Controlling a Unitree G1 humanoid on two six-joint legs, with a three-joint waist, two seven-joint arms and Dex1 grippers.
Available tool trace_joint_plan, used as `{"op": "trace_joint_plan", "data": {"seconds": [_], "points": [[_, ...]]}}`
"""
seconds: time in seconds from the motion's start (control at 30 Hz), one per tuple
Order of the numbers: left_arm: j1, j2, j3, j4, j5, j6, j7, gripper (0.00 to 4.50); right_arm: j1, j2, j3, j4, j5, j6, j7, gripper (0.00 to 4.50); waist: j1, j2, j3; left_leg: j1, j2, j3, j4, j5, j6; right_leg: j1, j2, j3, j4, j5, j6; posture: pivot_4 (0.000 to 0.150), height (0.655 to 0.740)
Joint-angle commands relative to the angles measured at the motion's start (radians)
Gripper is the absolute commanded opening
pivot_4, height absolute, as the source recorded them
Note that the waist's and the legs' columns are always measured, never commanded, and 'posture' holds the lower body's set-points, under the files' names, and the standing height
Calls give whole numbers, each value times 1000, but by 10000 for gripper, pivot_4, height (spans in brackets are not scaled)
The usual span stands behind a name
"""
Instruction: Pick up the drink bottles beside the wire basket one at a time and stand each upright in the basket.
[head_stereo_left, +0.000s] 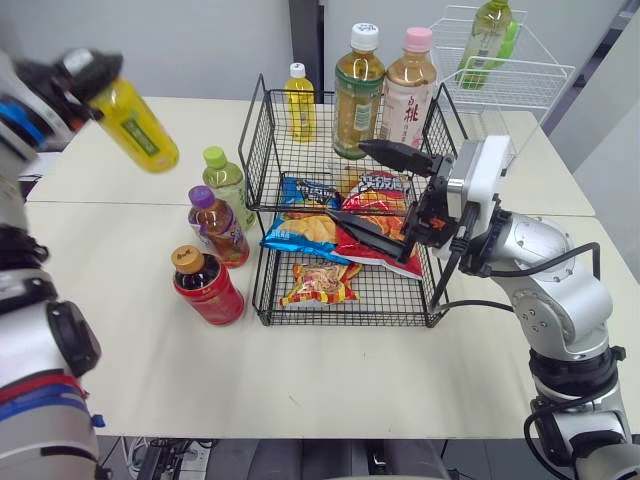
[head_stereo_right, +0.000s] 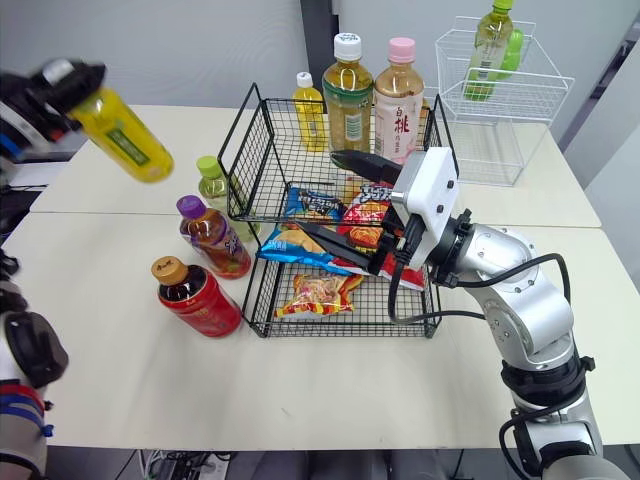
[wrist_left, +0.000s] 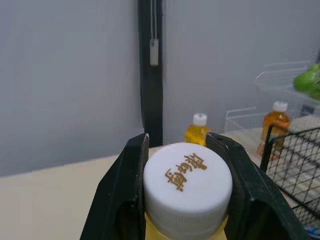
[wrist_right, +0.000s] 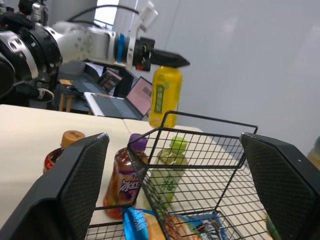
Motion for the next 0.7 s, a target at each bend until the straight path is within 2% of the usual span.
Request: {"op": "trace_joint_plan", "data": {"seconds": [0.03, 0.2, 0.33, 0.5, 0.7], "points": [[-152, 45, -14, -38, -51, 83, -87, 13955, -20, 12, -36, -5, -8, -40, -19, 45000, 0, 0, 0, 0, 0, 0, 0, 0, 0, 0, 0, 0, 0, 0, 0, 1500, 7400], [-375, -4, -91, 45, -28, 133, -159, 13955, -16, 33, -37, -11, -21, -63, -42, 45000, -1, 0, 0, 0, 0, -1, 0, 0, 0, 0, 0, -1, 0, 0, 0, 1500, 7400], [-485, -82, -139, 99, -3, 135, -183, 13955, -2, 38, -28, -32, -59, -66, -79, 45000, -1, 1, 0, 0, 0, 0, 0, 0, 0, 0, 0, 0, 0, 0, 0, 1500, 7400], [-515, -153, -207, 181, 73, 53, -216, 13955, 13, 43, -28, -58, -94, -60, -122, 45000, -3, 1, 1, 0, 0, 0, 0, 0, 0, 0, 0, 1, 1, 0, 0, 1500, 7400], [-530, -240, -205, 267, 96, -1, -223, 13955, 44, 40, -23, -99, -111, -46, -151, 45000, -7, 1, 1, 0, 0, 1, 0, 0, 0, -1, 0, 1, 1, 0, 0, 1500, 7400]]}}
